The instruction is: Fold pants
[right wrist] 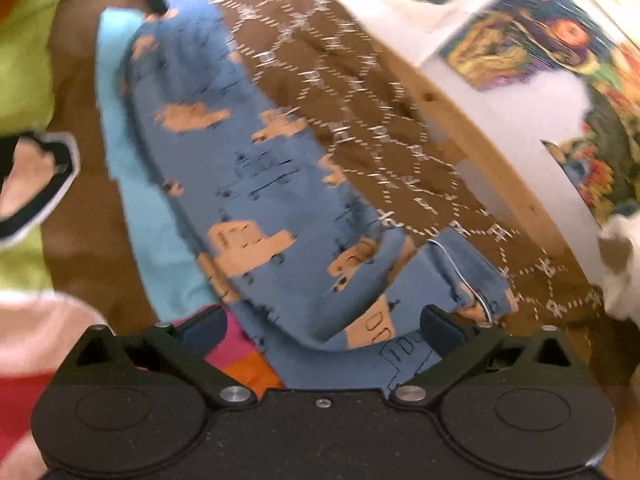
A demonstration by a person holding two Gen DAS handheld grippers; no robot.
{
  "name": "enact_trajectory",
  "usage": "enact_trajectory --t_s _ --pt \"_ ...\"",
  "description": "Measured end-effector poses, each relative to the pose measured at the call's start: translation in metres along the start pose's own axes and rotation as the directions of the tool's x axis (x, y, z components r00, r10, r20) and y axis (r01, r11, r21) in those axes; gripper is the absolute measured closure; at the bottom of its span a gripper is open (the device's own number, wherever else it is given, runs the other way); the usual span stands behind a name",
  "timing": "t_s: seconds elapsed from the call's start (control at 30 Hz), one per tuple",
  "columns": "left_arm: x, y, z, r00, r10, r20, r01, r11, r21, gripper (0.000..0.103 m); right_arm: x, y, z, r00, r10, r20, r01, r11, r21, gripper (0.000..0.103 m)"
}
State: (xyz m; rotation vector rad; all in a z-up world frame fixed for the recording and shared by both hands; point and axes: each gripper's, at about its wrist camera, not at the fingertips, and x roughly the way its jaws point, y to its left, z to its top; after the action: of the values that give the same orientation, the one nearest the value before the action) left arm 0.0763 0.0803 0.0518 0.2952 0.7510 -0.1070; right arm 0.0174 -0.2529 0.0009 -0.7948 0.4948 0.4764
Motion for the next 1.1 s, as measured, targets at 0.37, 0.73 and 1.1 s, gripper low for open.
enact_trajectory --t_s 0.37,0.73,1.1 --pt "0.027 -0.106 0.061 0.914 -0.405 0.034 0.379 0.88 0.284 0.0 -0.019 -0.055 -0.023 0.953 -0.291 -0.085 0.304 0.912 0.275 0.001" --pt "0.047 -0.225 0.051 0.797 -0.602 -0.045 0.565 0.719 0.405 0.006 -0.021 -0.128 -0.039 0.983 -0.139 -0.117 0.181 0.736 0.652 0.001" --pt "0.072 -0.256 0.056 0.767 -0.639 -0.06 0.629 0.729 0.271 0.04 0.001 -0.146 -0.041 0.996 -0.01 -0.089 0.065 0.762 0.644 0.016"
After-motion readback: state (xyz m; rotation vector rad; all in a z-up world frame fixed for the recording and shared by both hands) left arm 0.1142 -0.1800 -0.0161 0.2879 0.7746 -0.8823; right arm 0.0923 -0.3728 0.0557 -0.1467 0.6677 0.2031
